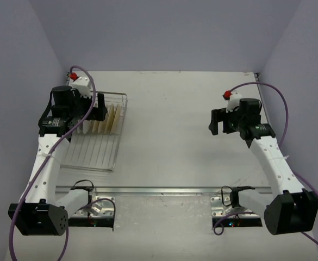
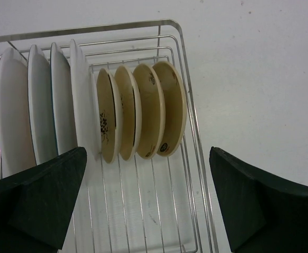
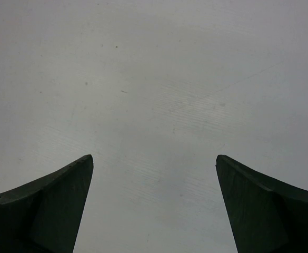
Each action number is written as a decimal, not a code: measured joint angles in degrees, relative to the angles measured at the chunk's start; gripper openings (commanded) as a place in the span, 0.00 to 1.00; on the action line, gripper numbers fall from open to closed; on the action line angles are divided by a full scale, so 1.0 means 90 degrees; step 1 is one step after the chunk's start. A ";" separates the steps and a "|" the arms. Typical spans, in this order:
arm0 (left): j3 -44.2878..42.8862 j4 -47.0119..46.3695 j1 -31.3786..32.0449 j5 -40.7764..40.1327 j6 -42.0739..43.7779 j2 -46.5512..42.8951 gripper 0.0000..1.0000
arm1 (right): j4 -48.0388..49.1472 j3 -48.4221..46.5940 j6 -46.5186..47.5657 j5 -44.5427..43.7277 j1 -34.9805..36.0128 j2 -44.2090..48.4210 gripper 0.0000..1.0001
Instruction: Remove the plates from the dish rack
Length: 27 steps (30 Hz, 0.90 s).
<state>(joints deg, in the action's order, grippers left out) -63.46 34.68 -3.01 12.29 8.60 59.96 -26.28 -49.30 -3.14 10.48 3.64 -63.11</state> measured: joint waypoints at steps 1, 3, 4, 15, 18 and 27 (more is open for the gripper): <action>-0.0011 0.0016 0.0000 0.0020 0.0007 0.0027 1.00 | -0.0002 -0.0002 -0.0002 0.0002 0.0000 -0.0007 0.99; -0.0107 0.0115 0.0000 0.0029 0.0011 0.0111 1.00 | -0.0024 -0.0021 -0.0006 0.0004 0.0000 -0.0047 0.99; -0.0193 0.0182 0.0000 0.0029 0.0010 0.0169 1.00 | -0.0042 -0.0033 -0.0009 0.0007 0.0000 -0.0073 0.99; -0.2778 0.1301 -0.1944 0.1419 0.0464 0.1645 1.00 | -0.0329 -0.0326 0.0005 0.0165 0.0000 -0.0414 0.99; -0.3393 0.1726 -0.2163 0.1694 0.0762 0.2129 0.92 | -0.0377 -0.0419 0.0007 0.0294 0.0000 -0.0563 0.99; -0.4403 0.2929 -0.2959 0.2296 0.1583 0.3629 0.61 | -0.0599 -0.0595 0.0007 0.0564 0.0000 -0.0873 0.99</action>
<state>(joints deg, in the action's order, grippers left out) -103.09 61.04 -29.64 32.96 22.85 92.62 -31.67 -54.65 -3.07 15.55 3.64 -70.97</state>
